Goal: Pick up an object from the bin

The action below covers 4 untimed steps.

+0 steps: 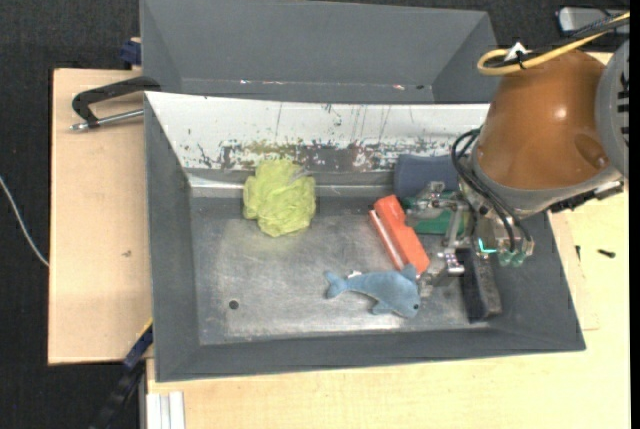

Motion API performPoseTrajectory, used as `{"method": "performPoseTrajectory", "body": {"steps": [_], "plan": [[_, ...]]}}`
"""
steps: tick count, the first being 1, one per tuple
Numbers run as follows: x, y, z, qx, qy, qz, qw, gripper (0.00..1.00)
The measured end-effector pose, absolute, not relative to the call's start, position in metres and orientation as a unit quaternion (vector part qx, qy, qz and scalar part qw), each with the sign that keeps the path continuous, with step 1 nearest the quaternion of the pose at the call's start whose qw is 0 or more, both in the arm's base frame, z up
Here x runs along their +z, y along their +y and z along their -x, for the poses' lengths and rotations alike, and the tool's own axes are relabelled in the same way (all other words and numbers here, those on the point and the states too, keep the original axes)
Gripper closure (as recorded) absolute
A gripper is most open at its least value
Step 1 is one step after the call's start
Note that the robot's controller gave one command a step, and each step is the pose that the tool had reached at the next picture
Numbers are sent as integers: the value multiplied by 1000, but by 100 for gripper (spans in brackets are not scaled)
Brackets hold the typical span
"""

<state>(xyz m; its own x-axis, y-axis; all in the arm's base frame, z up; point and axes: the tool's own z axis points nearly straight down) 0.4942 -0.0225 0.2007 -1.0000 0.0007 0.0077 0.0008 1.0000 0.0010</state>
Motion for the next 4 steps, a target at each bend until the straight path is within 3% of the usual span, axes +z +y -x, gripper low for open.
{"method": "performPoseTrajectory", "body": {"steps": [1,2,3,4], "plan": [[205,-23,-496,0,-1000,0,-1,0],[154,-29,-514,0,-1000,13,-4,0],[105,-11,-518,-1,-996,92,-2,0],[74,-24,-514,-2,-1000,4,-1,100]]}}
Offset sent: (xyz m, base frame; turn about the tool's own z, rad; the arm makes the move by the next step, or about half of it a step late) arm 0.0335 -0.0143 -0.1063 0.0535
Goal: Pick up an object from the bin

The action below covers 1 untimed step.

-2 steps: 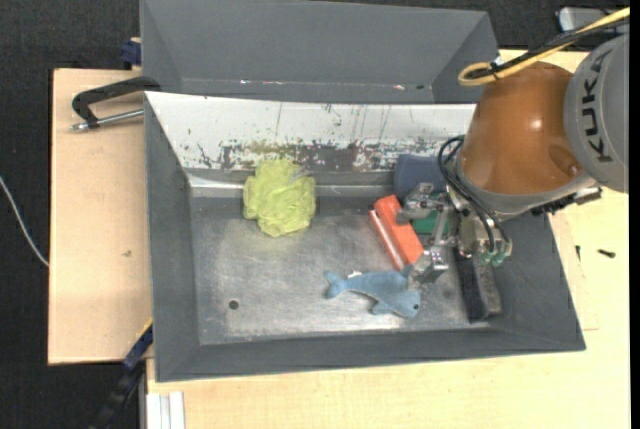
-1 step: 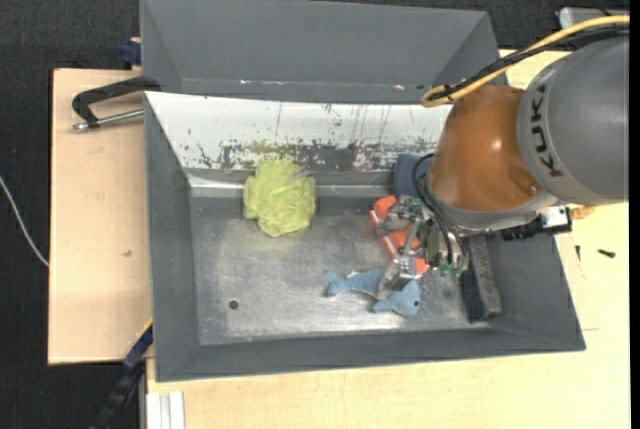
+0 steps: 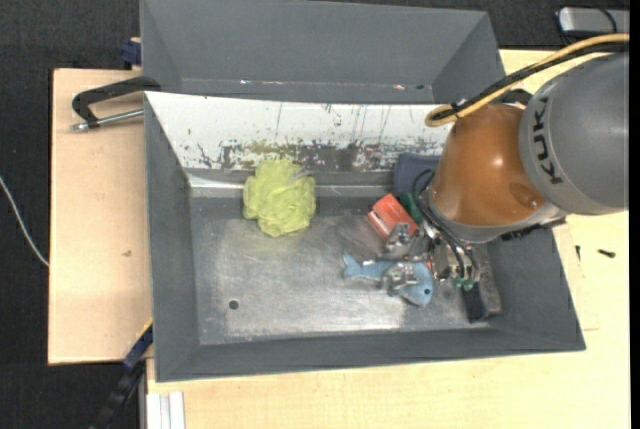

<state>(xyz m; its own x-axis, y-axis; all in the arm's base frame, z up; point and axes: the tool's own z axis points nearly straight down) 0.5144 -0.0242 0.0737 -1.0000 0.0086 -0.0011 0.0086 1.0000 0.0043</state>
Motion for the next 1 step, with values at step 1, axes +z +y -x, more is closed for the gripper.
{"method": "performPoseTrajectory", "body": {"steps": [1], "plan": [[74,-24,-514,2,1000,-4,1,100]]}}
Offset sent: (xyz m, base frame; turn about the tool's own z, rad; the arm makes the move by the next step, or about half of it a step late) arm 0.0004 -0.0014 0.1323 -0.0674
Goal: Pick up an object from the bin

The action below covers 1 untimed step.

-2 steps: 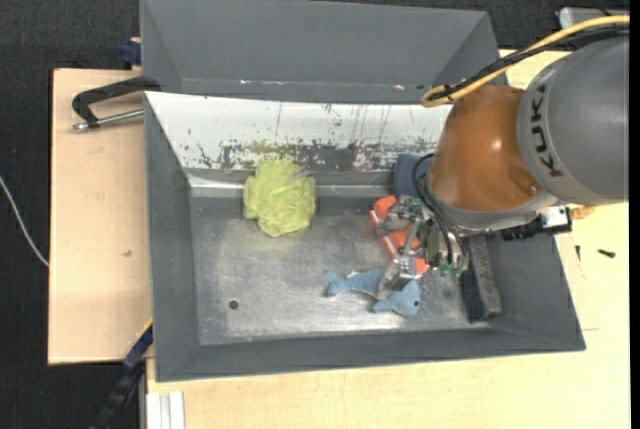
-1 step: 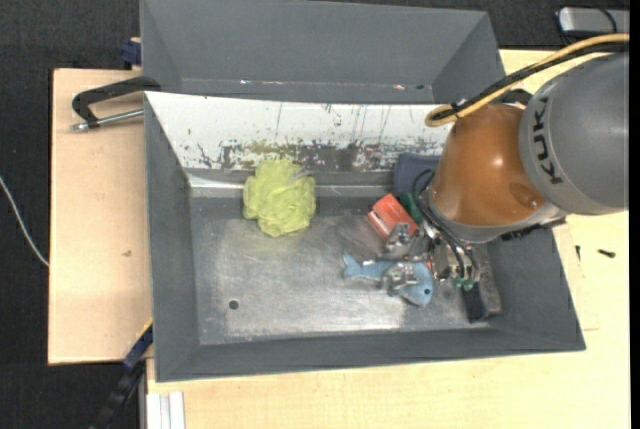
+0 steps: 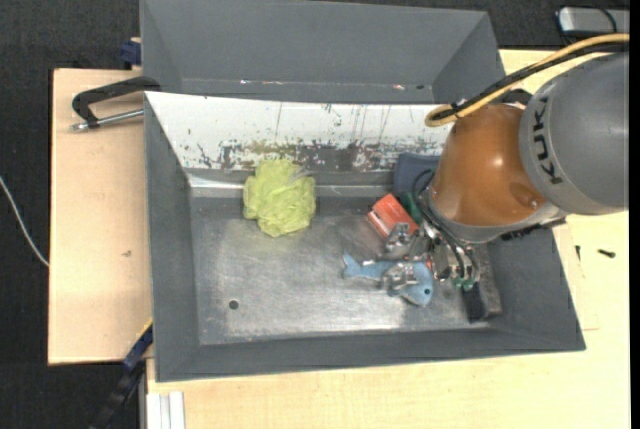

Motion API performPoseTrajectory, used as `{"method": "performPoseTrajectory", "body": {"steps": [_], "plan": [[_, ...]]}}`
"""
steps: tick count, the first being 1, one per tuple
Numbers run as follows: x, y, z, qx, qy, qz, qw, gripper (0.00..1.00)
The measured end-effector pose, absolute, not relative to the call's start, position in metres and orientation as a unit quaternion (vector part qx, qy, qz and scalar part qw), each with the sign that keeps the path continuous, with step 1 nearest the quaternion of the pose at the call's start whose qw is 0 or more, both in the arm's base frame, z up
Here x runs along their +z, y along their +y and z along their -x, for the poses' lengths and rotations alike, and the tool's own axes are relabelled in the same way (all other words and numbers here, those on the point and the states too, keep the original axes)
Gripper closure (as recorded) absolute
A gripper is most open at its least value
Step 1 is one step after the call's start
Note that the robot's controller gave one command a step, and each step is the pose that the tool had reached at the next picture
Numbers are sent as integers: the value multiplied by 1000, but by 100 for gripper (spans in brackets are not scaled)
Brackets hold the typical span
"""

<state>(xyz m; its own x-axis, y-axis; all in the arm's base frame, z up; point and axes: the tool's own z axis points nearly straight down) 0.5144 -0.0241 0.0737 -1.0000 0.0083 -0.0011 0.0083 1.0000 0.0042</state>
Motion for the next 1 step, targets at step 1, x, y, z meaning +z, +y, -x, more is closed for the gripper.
{"method": "performPoseTrajectory", "body": {"steps": [1], "plan": [[207,-25,-516,0,1000,29,2,100]]}}
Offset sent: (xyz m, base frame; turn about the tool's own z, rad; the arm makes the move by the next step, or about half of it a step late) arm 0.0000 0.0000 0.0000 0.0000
